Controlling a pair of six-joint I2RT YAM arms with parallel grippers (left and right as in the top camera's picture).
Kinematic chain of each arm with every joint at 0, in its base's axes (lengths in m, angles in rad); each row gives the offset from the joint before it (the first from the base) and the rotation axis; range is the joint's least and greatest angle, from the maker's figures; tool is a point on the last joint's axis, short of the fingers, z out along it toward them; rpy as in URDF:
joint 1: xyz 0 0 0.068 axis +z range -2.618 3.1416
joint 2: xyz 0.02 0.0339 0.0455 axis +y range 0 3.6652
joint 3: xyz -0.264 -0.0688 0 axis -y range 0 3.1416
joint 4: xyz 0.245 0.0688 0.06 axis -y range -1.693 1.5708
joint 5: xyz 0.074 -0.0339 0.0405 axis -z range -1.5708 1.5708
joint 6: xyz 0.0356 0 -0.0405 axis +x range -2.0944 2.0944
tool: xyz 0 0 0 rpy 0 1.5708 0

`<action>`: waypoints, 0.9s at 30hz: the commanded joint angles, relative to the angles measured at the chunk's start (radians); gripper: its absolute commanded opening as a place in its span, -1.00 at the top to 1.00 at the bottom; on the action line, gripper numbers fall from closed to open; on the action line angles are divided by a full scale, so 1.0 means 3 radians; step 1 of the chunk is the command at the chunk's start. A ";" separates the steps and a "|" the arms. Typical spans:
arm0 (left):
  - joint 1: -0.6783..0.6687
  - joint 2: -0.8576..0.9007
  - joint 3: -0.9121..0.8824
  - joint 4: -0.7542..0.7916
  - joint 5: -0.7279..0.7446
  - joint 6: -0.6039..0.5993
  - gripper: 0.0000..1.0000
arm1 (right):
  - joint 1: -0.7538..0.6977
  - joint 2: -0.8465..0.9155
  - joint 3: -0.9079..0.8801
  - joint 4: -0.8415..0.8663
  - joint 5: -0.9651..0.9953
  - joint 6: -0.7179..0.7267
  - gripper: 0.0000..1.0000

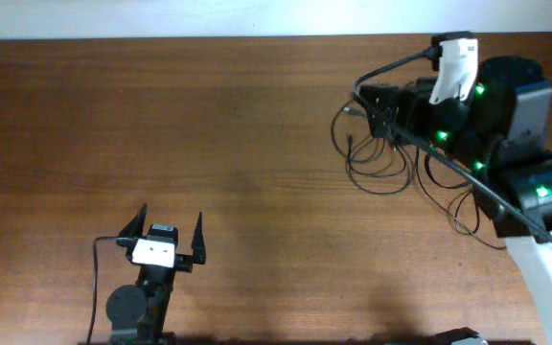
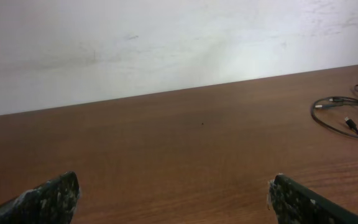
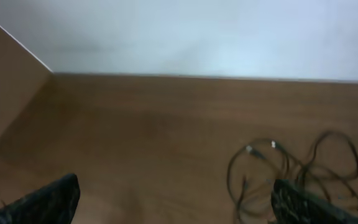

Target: Untangle cables

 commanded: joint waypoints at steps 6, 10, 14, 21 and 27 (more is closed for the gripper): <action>-0.0014 -0.0020 -0.0005 -0.0025 -0.0036 0.0056 -0.98 | -0.0005 -0.0039 -0.0347 0.0003 0.0009 -0.0011 -0.97; -0.0014 -0.0020 -0.0005 -0.0025 -0.0037 0.0056 -0.98 | -0.0005 -0.0392 -0.1099 0.0224 0.0009 -0.0011 -0.97; -0.0014 -0.0020 -0.0005 -0.0025 -0.0036 0.0056 -0.98 | -0.0005 -0.0985 -0.1979 0.0607 0.0009 -0.0011 -0.97; -0.0014 -0.0020 -0.0005 -0.0025 -0.0036 0.0056 -0.98 | -0.0008 -0.2317 -0.2658 0.0758 0.0008 -0.0011 -0.97; -0.0014 -0.0020 -0.0005 -0.0025 -0.0037 0.0056 -0.98 | -0.0008 -0.3239 -0.2949 0.0757 0.0008 -0.0011 -0.97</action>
